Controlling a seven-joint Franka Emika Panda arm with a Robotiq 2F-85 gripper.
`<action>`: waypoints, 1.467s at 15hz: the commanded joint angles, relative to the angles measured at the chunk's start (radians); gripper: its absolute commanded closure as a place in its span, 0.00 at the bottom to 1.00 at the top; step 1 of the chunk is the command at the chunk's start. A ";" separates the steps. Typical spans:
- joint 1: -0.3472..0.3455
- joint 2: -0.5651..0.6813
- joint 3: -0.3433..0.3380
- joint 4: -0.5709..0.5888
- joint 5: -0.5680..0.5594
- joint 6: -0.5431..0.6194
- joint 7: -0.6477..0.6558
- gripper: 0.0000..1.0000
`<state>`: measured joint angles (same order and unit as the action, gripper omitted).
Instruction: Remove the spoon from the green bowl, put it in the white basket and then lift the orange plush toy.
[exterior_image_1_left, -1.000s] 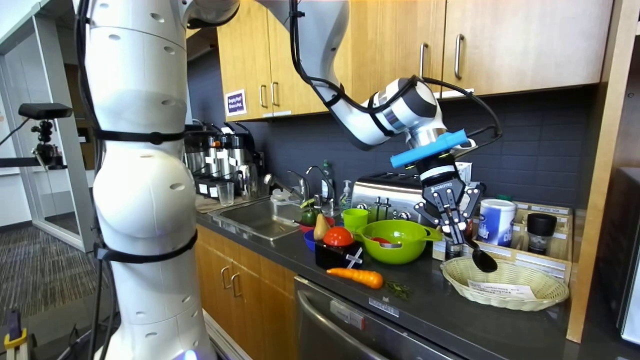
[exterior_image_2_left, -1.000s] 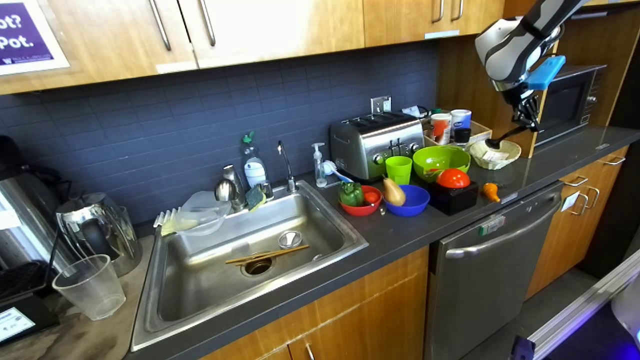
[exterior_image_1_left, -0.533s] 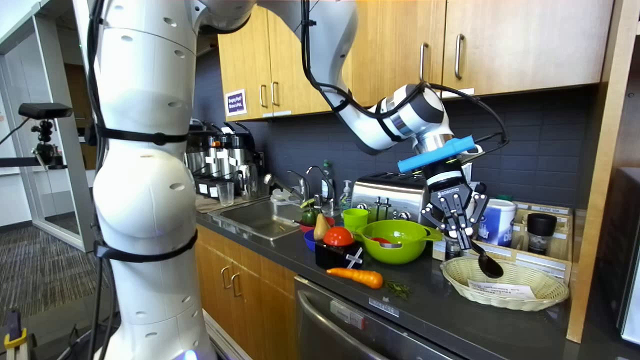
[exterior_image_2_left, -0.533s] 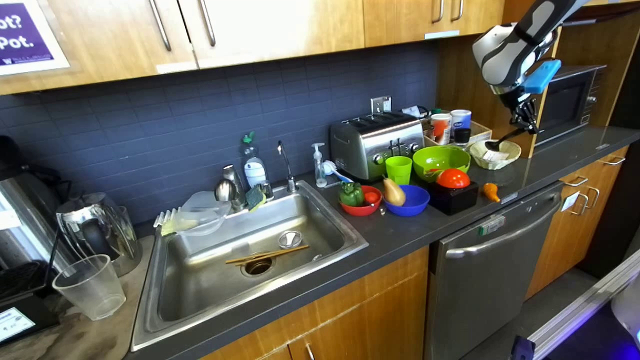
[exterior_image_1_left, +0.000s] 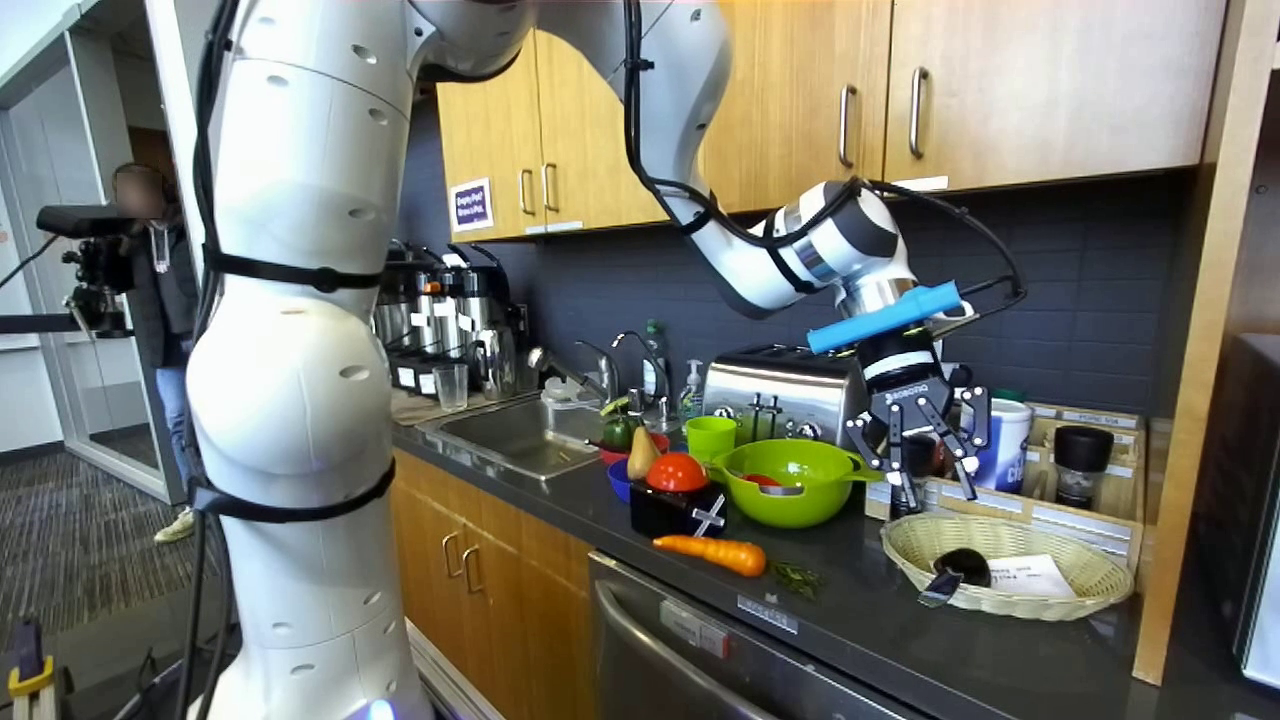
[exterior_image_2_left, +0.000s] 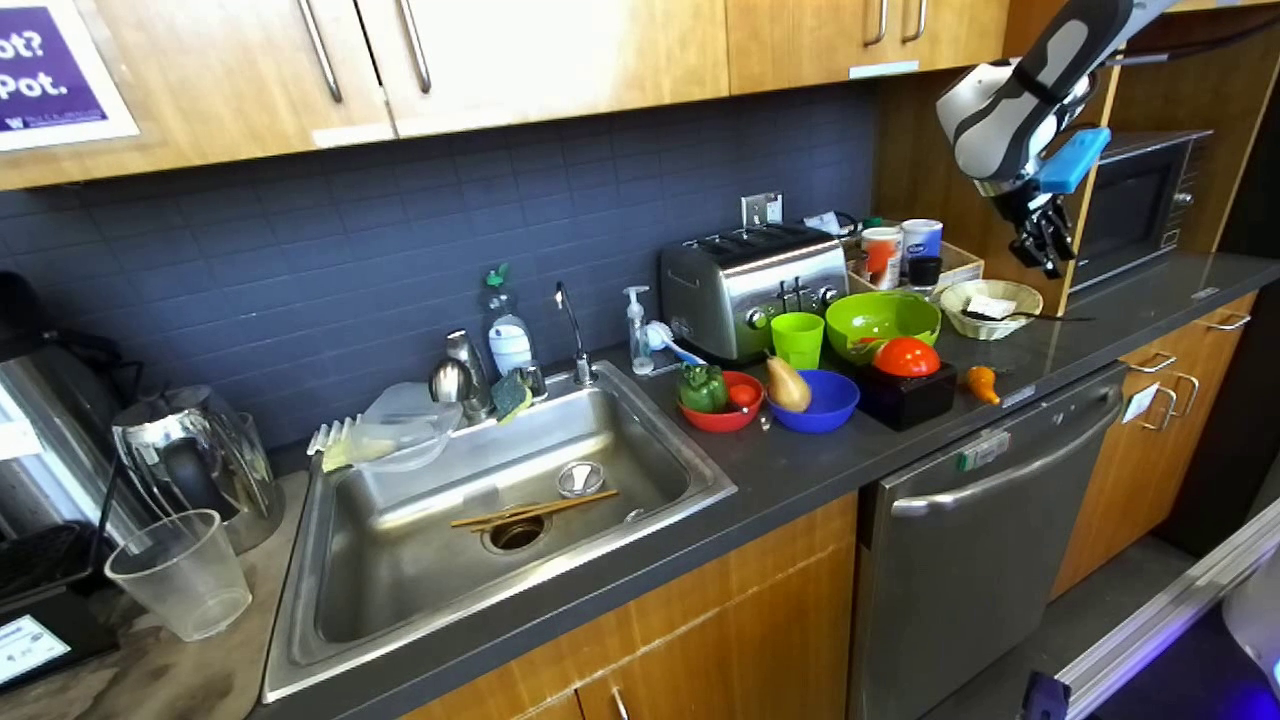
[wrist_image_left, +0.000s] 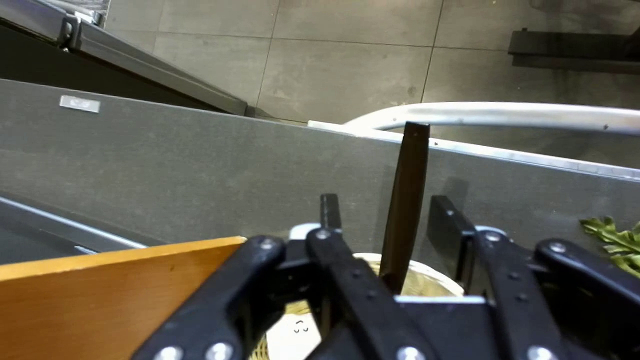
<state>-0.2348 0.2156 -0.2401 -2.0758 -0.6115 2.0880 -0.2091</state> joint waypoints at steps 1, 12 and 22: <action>-0.001 0.016 0.003 0.030 0.012 -0.042 -0.014 0.18; 0.008 -0.128 0.050 -0.085 0.107 0.044 -0.138 0.00; 0.034 -0.310 0.064 -0.293 0.427 0.237 -0.524 0.00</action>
<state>-0.2185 -0.0115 -0.1730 -2.2836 -0.2562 2.2808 -0.6255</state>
